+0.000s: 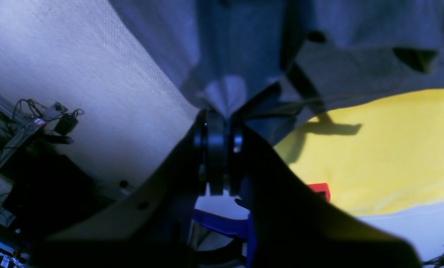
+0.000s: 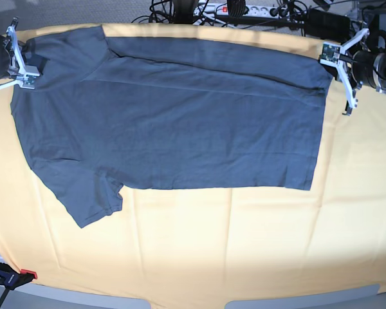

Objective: Fold the T-shirt properly
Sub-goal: 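Move the left gripper to the hem corner on the opposite side edge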

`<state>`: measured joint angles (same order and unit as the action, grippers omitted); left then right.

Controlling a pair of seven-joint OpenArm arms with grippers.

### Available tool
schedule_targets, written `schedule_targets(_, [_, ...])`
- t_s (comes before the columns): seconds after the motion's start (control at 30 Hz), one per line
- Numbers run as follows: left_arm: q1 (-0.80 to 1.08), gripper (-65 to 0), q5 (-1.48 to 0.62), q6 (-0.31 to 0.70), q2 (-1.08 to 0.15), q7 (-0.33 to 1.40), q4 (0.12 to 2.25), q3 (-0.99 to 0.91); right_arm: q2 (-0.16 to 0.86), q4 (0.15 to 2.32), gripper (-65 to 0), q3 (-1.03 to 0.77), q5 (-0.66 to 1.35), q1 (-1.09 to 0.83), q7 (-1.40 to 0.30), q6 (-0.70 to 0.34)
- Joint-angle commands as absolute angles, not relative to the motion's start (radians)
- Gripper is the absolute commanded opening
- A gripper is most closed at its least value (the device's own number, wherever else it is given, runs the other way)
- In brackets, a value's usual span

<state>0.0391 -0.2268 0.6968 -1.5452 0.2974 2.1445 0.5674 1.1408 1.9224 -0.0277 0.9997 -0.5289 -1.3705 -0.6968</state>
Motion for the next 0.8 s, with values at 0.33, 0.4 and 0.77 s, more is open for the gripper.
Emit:
schedule_targets(0.33, [0.033,-33.1,-0.301,0.698,-1.553,0.421,2.156,0.556,1.167,1.944,-36.9,-0.040,1.053,-0.521,-1.396,-0.698])
schedule_targets(0.4, [0.033,-33.2,-0.300,0.698,-1.553,0.423,2.167,0.556,1.167,1.963,-33.5,-0.040,1.057,-0.520,-1.396,-0.698])
schedule_targets(0.77, [-0.127,-33.2,-0.392,0.618,-1.553,0.559,2.227,0.555,1.166,2.082,-33.3,-0.253,1.018,-0.517,-1.396,-0.690])
